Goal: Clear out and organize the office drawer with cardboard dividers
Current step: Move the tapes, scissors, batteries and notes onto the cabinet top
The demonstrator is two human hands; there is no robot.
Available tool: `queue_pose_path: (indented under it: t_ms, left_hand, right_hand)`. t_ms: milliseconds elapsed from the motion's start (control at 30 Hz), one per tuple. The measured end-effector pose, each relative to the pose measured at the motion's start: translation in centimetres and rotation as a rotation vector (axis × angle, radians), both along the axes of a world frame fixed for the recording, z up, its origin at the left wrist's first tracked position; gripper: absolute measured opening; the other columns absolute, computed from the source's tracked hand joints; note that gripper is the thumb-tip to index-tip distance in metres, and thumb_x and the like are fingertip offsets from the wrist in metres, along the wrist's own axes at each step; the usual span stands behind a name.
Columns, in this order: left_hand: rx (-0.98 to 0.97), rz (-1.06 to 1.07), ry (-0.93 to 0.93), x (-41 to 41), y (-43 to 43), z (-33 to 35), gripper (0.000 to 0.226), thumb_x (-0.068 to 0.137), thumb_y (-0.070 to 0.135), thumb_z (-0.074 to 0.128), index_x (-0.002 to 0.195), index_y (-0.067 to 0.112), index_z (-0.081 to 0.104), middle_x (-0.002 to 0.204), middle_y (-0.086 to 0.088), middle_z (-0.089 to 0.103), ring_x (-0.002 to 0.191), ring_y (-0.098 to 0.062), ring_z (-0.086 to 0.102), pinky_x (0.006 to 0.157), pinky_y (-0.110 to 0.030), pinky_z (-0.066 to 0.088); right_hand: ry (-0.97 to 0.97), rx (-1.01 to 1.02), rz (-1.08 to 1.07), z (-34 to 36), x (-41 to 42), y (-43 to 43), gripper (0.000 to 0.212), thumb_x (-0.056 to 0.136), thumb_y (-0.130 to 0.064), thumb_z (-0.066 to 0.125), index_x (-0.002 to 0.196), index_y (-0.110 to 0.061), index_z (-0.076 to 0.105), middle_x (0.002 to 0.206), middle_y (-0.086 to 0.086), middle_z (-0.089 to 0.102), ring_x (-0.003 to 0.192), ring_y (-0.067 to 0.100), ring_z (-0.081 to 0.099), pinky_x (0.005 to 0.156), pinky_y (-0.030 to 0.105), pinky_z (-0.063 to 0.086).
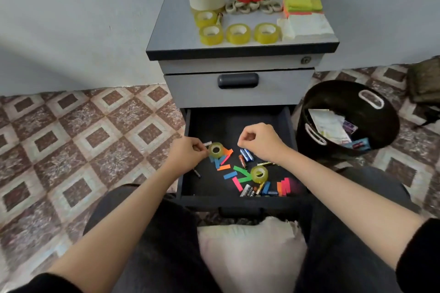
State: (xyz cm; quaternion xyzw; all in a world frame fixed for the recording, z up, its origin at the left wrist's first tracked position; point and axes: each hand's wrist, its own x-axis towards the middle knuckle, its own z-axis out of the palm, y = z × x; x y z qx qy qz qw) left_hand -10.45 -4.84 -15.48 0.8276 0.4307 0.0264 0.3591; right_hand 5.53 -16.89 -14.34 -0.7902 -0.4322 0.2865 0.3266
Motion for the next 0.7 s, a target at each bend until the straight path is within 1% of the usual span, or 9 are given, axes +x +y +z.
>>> queue_pose_path:
  t_ms: [67, 167, 300, 367, 433, 500, 533, 633, 700]
  left_hand:
    - [-0.026, 0.016, 0.028, -0.1, 0.3, -1.5, 0.012, 0.085, 0.02, 0.066, 0.08, 0.008, 0.068, 0.066, 0.001, 0.059, 0.062, -0.007, 0.053, 0.053, -0.014, 0.041]
    - [-0.079, 0.047, 0.061, -0.3, 0.7, -3.2, 0.013, 0.086, 0.02, 0.066, 0.076, 0.012, 0.065, 0.065, 0.001, 0.059, 0.065, -0.012, 0.056, 0.059, -0.02, 0.045]
    - [-0.126, 0.07, 0.095, 0.7, 1.8, -5.3, 0.015, 0.085, 0.019, 0.067, 0.072, 0.015, 0.063, 0.069, -0.002, 0.062, 0.072, -0.018, 0.061, 0.071, -0.031, 0.052]
    - [-0.123, 0.056, 0.11, 1.8, 2.1, -5.9, 0.01, 0.085, 0.017, 0.065, 0.077, 0.011, 0.065, 0.074, -0.003, 0.063, 0.074, -0.018, 0.06, 0.071, -0.031, 0.052]
    - [-0.106, 0.01, 0.147, 3.0, 2.7, -6.4, 0.009, 0.086, 0.015, 0.063, 0.084, 0.008, 0.067, 0.076, -0.003, 0.061, 0.072, -0.017, 0.058, 0.065, -0.026, 0.047]
    - [-0.098, -0.014, 0.174, 3.9, 3.3, -6.9, 0.009, 0.086, 0.014, 0.061, 0.086, 0.008, 0.068, 0.077, -0.003, 0.061, 0.068, -0.014, 0.055, 0.059, -0.021, 0.043]
    - [-0.1, -0.009, 0.173, 4.3, 3.7, -7.3, 0.009, 0.086, 0.012, 0.059, 0.086, 0.009, 0.068, 0.077, -0.003, 0.061, 0.069, -0.015, 0.056, 0.058, -0.021, 0.042]
    - [-0.126, 0.013, 0.157, 4.7, 4.4, -8.1, 0.012, 0.087, 0.01, 0.057, 0.084, 0.007, 0.068, 0.078, -0.004, 0.062, 0.074, -0.017, 0.058, 0.062, -0.022, 0.043]
    - [-0.148, -0.009, 0.139, 5.2, 4.6, -8.5, 0.011, 0.087, 0.01, 0.058, 0.082, 0.008, 0.068, 0.082, -0.006, 0.064, 0.078, -0.02, 0.062, 0.066, -0.024, 0.048]
  right_hand:
    - [0.011, -0.043, 0.0, -1.4, 0.3, -0.2, 0.013, 0.085, -0.008, 0.063, 0.073, -0.014, 0.065, 0.066, -0.009, 0.056, 0.064, 0.003, 0.051, 0.057, 0.015, 0.037]
    - [0.016, -0.091, -0.005, -2.8, 0.9, -0.2, 0.01, 0.085, -0.008, 0.063, 0.077, -0.011, 0.067, 0.065, -0.01, 0.054, 0.061, 0.002, 0.049, 0.056, 0.016, 0.037]
    - [0.045, -0.123, -0.033, -4.0, 2.2, 1.0, 0.008, 0.085, -0.008, 0.063, 0.08, -0.009, 0.069, 0.066, -0.01, 0.055, 0.061, 0.002, 0.049, 0.058, 0.018, 0.038]
    - [0.094, -0.141, -0.056, -4.2, 2.6, 1.4, 0.007, 0.086, -0.009, 0.063, 0.081, -0.009, 0.068, 0.069, -0.008, 0.057, 0.058, 0.002, 0.049, 0.055, 0.015, 0.039]
    - [0.154, -0.184, -0.081, -4.6, 3.1, 1.7, 0.01, 0.087, -0.009, 0.062, 0.079, -0.012, 0.067, 0.071, -0.006, 0.059, 0.054, 0.004, 0.05, 0.049, 0.011, 0.037]
    - [0.179, -0.22, -0.093, -5.0, 3.3, 1.9, 0.013, 0.087, -0.008, 0.061, 0.076, -0.013, 0.066, 0.07, -0.006, 0.06, 0.052, 0.005, 0.05, 0.046, 0.011, 0.037]
    - [0.193, -0.224, -0.099, -5.2, 3.5, 2.0, 0.013, 0.087, -0.007, 0.061, 0.076, -0.013, 0.066, 0.069, -0.006, 0.06, 0.052, 0.005, 0.05, 0.045, 0.01, 0.037]
    - [0.239, -0.224, -0.085, -5.4, 3.4, 2.5, 0.011, 0.088, -0.007, 0.061, 0.079, -0.01, 0.068, 0.067, -0.004, 0.059, 0.052, 0.004, 0.049, 0.041, 0.007, 0.035]
    - [0.245, -0.234, -0.065, -5.6, 3.2, 3.1, 0.01, 0.088, -0.008, 0.061, 0.081, -0.011, 0.069, 0.07, -0.003, 0.061, 0.051, 0.005, 0.05, 0.046, 0.011, 0.038]
